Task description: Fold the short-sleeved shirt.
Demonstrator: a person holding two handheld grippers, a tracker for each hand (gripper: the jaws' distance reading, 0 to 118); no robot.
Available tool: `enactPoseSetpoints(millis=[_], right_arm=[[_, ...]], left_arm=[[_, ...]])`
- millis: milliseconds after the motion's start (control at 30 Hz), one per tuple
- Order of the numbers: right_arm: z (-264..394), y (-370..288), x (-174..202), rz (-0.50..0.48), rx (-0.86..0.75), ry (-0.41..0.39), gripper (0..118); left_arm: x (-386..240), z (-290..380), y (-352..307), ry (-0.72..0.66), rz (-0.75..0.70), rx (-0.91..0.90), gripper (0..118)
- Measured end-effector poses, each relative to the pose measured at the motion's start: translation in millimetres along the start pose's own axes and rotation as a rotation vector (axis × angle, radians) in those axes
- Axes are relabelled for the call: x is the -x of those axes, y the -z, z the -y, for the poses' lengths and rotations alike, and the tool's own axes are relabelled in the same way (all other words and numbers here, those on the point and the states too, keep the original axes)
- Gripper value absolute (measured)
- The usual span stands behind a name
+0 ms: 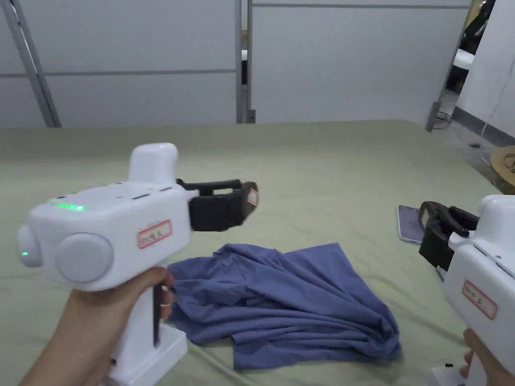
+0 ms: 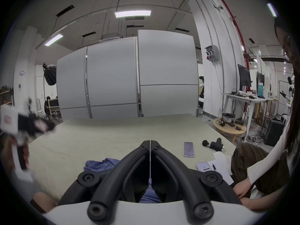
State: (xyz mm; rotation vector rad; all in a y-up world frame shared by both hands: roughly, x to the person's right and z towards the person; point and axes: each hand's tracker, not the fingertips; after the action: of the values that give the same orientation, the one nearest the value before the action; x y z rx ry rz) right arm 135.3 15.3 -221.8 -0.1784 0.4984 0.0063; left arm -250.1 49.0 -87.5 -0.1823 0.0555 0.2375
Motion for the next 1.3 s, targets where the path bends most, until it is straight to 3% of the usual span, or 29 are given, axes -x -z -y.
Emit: enactPoseSetpoints(millis=[67,133,167,200,233,267,300,667,1000,1300], right_arm=[[3.4,-9.6,7.4,-0.014,-0.005,0.009,3],[6.9,-17.6,14.4,-0.028,-0.003,0.021,3],[8.3,-20.8,17.2,-0.034,-0.004,0.021,3],[10.2,-24.6,20.8,-0.038,-0.007,0.015,3],[11.4,-28.1,24.6,-0.041,-0.008,0.003,3],[11.7,-31.1,27.3,-0.044,-0.009,-0.005,3],[12.1,-34.9,30.1,-0.047,-0.012,-0.013,3],[12.3,-54.6,46.2,-0.05,-0.048,-0.046,3],[8.7,-45.4,50.1,-0.061,-0.061,-0.034,3],[7.4,-30.5,51.4,-0.081,-0.051,-0.033,3]], left_arm=[[18.9,-17.3,-57.9,0.077,-0.194,-0.099,118],[37.9,-22.1,-106.1,0.128,-0.265,-0.13,112],[25.3,-19.1,-126.5,0.131,-0.34,-0.168,80],[21.7,-14.5,-148.9,0.14,-0.406,-0.234,80],[15.8,-8.0,-164.1,0.146,-0.497,-0.252,61],[12.3,-2.8,-173.1,0.154,-0.583,-0.241,0],[21.7,-0.3,-172.6,0.175,-0.629,-0.225,0],[24.3,40.9,-184.1,0.133,-0.568,-0.153,0],[20.7,44.5,-136.7,0.144,-0.508,-0.112,0],[60.4,81.1,-20.2,0.061,-0.42,0.249,0]])
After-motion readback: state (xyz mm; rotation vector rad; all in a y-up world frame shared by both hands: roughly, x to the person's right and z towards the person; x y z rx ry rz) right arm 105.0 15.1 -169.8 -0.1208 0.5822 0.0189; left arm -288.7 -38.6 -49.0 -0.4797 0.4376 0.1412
